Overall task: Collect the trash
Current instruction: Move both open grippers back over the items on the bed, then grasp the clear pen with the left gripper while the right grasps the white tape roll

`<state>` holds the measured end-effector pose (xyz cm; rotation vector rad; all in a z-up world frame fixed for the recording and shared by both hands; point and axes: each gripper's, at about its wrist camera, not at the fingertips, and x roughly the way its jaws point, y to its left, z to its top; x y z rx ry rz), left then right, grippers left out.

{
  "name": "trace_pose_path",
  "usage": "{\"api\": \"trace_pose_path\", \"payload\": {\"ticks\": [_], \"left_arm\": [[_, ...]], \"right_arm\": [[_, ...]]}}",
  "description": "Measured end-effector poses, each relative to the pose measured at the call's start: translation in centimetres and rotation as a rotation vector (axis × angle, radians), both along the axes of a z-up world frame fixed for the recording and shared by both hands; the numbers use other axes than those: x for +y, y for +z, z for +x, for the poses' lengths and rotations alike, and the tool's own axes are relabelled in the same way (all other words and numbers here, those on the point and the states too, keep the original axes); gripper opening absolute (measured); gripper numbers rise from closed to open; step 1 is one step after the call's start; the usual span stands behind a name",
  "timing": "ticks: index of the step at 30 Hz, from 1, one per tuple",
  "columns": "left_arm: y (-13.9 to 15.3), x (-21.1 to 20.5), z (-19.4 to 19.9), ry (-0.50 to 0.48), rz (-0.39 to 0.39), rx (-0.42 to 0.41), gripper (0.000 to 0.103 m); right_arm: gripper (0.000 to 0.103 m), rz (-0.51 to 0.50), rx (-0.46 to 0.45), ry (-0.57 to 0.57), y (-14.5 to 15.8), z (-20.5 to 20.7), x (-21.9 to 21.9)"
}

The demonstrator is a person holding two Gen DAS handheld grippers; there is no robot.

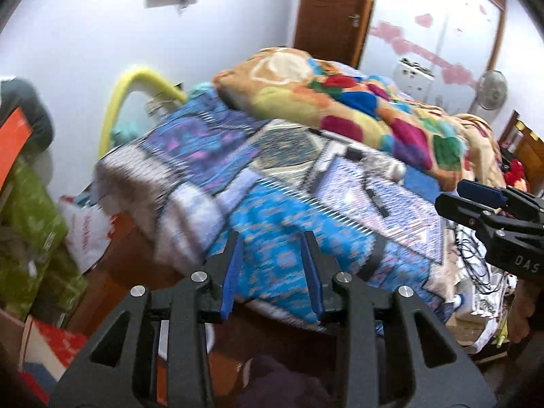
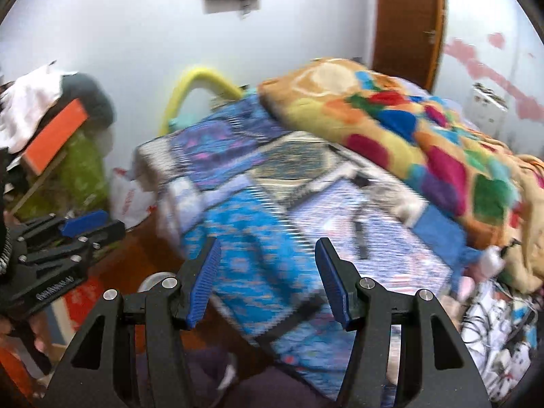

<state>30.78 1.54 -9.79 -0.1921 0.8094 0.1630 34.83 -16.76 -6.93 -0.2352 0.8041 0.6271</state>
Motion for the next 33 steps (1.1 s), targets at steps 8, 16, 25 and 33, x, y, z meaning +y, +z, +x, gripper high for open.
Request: {"api": "trace_pose_path", "payload": {"ticks": [8,16,25,33], "left_arm": [[-0.4,-5.6,7.2,-0.119,-0.015,-0.005,0.035],[-3.0,-10.4,14.6,-0.236,-0.015,0.042,0.035],[-7.9,-12.2,21.2,-0.290,-0.033,0.101,0.035],[-12.2,-12.8,26.2,-0.350,-0.028,0.144,0.035]], "right_arm": [[0.054,-0.001,-0.019,-0.163,0.3,3.6,-7.1],[0.054,0.034,0.037,-0.283,-1.6,8.6,-11.5],[0.054,0.047,0.119,-0.391,-6.6,15.0,-13.5],[0.054,0.104,0.192,-0.418,-9.9,19.6,-12.5]]}}
